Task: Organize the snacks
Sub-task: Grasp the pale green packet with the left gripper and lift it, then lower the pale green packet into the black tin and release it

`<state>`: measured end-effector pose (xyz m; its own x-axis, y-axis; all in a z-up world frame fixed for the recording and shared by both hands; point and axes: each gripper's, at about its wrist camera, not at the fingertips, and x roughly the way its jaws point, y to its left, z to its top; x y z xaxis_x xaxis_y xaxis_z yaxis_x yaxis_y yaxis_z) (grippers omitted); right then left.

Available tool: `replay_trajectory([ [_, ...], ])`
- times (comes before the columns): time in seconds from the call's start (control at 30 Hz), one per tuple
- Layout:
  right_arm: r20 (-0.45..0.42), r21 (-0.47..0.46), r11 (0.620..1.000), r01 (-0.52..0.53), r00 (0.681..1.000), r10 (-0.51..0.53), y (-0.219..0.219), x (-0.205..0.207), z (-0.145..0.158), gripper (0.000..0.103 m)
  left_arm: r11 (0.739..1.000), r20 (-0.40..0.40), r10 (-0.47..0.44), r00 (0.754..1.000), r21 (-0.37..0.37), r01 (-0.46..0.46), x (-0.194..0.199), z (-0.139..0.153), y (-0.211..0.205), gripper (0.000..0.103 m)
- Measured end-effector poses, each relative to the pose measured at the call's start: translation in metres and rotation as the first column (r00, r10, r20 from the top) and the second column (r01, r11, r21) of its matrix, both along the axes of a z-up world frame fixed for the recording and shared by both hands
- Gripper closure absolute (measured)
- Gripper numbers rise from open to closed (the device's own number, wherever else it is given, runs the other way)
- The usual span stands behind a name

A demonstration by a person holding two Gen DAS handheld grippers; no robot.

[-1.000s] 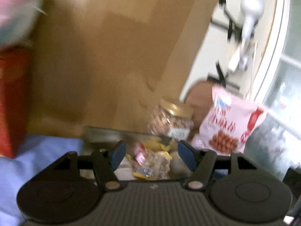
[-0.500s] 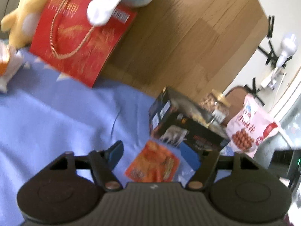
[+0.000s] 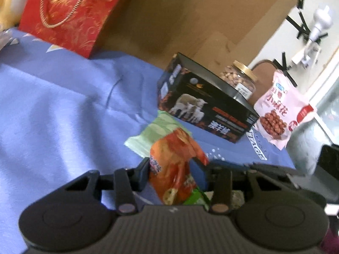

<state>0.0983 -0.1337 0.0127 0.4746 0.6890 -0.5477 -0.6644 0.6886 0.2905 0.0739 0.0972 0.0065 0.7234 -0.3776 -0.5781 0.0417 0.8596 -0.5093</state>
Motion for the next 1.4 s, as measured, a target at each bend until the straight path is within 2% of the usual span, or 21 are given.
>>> replay_trajectory([
  [0.23,-0.080,0.052,0.998,0.027,0.997,-0.023,-0.030,-0.016,-0.010,0.086,0.996,-0.010,-0.071,0.997,0.043,0.072,0.000,-0.001,-0.025,0.062],
  [0.33,-0.048,0.025,1.000,-0.008,0.999,0.009,-0.033,-0.020,-0.006,0.082,0.995,-0.021,-0.079,0.997,0.054,0.080,0.000,-0.001,-0.025,0.056],
  [0.43,-0.001,0.045,0.998,0.050,0.999,-0.050,-0.044,-0.011,0.008,0.074,0.996,0.019,-0.029,0.999,0.084,0.028,-0.005,0.011,-0.013,0.052],
  [0.57,-0.039,0.121,0.990,0.071,0.997,-0.067,-0.040,0.020,0.018,0.072,0.998,0.022,0.060,0.998,0.026,-0.060,0.003,0.020,0.016,0.052],
  [0.6,-0.043,0.115,0.992,0.055,0.998,-0.050,-0.032,0.026,0.018,0.070,0.997,0.024,0.068,0.997,0.028,-0.069,0.008,0.022,0.018,0.052],
  [0.7,-0.058,0.030,1.000,-0.006,0.998,0.007,0.001,0.036,0.009,0.056,0.995,0.029,0.064,0.998,0.079,-0.066,0.027,0.024,0.015,0.036],
  [0.83,-0.070,-0.086,0.989,-0.117,0.991,0.111,0.044,0.040,-0.009,0.056,0.987,-0.002,0.022,1.000,0.160,-0.021,0.049,0.014,-0.003,0.036],
  [0.9,-0.040,-0.095,0.987,-0.128,0.991,0.125,0.056,0.039,-0.014,0.053,0.990,-0.045,0.004,0.999,0.139,0.002,0.055,0.002,-0.008,0.045],
  [0.93,-0.019,-0.104,0.986,-0.127,0.992,0.125,0.062,0.038,-0.015,0.053,0.990,-0.028,-0.001,1.000,0.140,0.005,0.052,0.002,-0.012,0.051],
  [0.97,-0.005,-0.112,0.987,-0.116,0.993,0.116,0.067,0.037,-0.015,0.055,0.988,-0.028,0.000,1.000,0.153,0.005,0.051,0.002,-0.015,0.052],
  [1.03,-0.003,-0.092,0.991,-0.102,0.995,0.102,0.068,0.035,-0.014,0.056,0.983,-0.009,0.015,1.000,0.181,-0.013,0.046,0.007,-0.018,0.053],
  [1.1,0.022,-0.068,0.993,-0.096,0.995,0.097,0.063,0.031,-0.012,0.057,0.988,0.002,0.017,1.000,0.152,-0.017,0.042,0.012,-0.014,0.053],
  [1.2,0.117,-0.064,0.995,-0.075,0.990,0.082,0.058,0.019,-0.001,0.058,0.992,0.043,0.017,0.999,0.126,-0.022,0.036,0.026,-0.015,0.053],
  [1.4,0.281,-0.023,0.999,0.030,0.960,-0.023,0.036,0.020,0.026,0.058,0.988,0.146,-0.035,0.989,0.156,0.012,0.056,0.068,-0.038,0.053],
])
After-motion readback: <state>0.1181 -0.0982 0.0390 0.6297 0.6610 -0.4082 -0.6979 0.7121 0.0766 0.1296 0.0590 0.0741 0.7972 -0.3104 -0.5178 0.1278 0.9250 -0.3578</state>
